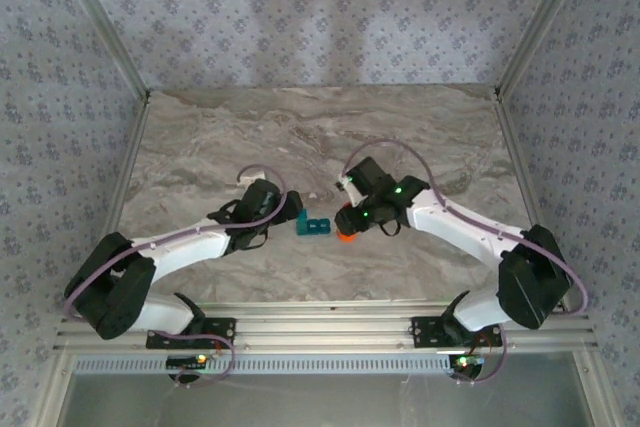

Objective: Sort the pills into containers

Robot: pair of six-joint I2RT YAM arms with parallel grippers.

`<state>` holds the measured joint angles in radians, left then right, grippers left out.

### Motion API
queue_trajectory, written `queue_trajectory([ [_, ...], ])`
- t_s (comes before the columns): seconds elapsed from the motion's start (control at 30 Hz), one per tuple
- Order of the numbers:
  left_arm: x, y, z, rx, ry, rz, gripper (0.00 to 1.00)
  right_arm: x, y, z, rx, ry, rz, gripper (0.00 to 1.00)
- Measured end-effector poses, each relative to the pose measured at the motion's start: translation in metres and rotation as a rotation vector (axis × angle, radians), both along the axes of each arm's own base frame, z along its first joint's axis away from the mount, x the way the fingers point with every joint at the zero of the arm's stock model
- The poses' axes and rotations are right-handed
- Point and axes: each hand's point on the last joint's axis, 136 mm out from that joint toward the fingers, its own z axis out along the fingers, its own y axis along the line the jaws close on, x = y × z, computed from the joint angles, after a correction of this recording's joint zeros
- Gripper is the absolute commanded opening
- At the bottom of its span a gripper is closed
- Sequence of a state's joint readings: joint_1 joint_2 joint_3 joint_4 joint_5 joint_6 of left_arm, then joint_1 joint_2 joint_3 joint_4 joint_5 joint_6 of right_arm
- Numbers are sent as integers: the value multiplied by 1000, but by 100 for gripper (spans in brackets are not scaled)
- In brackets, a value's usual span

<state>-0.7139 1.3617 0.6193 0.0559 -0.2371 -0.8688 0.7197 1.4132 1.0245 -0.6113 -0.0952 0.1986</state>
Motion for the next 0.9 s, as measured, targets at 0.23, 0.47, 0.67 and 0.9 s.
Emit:
queue_trajectory([
  [0.23,-4,-16,3,-53,-20,8,99,22,-30,5,37,10,-121,24],
  [0.47,-11,-33,-15,-51,7,-8,99,28,-41,8,64,23,-166,24],
  [0.67,-17,-46,-38,-22,49,-30,99,28,-51,4,72,40,-199,24],
  [0.9,-9,-71,-26,-58,19,-54,99,32,-59,3,88,55,-230,24],
])
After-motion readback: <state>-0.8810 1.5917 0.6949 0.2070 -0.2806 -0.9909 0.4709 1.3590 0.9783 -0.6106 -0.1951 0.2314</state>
